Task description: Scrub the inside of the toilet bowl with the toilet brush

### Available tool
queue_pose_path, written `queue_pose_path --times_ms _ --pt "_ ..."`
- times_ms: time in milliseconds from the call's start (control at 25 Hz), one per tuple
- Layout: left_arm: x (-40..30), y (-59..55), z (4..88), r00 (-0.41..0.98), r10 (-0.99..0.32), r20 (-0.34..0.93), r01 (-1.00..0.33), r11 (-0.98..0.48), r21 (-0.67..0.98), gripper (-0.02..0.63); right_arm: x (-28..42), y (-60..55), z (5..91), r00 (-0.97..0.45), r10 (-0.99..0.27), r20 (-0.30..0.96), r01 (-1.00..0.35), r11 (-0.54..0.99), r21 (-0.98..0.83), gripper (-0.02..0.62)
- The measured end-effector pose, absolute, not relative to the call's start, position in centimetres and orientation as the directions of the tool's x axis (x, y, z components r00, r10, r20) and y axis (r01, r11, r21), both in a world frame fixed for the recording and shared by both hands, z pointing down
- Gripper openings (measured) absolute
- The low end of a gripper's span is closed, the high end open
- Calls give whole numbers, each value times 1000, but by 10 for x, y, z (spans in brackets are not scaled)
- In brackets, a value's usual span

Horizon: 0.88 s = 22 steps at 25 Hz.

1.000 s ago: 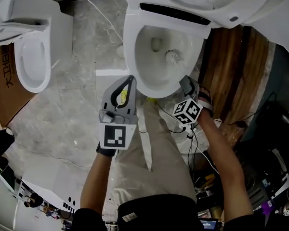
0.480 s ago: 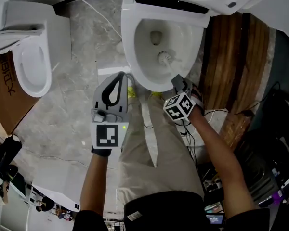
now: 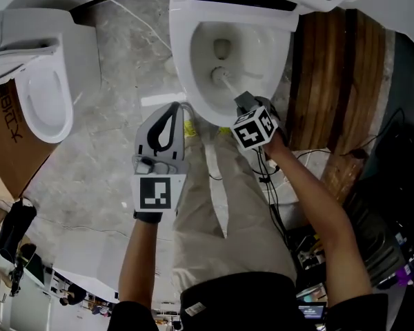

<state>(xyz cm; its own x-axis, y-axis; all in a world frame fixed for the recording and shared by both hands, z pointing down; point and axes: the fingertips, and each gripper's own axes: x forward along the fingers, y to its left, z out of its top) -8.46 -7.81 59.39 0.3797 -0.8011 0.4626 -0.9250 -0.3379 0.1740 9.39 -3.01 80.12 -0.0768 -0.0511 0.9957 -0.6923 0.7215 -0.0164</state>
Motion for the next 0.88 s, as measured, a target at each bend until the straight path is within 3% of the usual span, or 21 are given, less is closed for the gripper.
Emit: queue_pose_path --times_ms 200,360,880 --pt "-76 -83 598 399 -800 449 -917 -356 181 18 91 -50 801 -138 -18 990 -713 696 -86 164" --pt "-71 -85 598 412 -796 444 -911 -367 189 18 86 -53 804 -231 19 973 -792 577 -199 175" --pt "-60 -85 612 427 -766 481 -904 -380 197 18 64 -129 803 -240 -189 952 -705 708 -37 160"
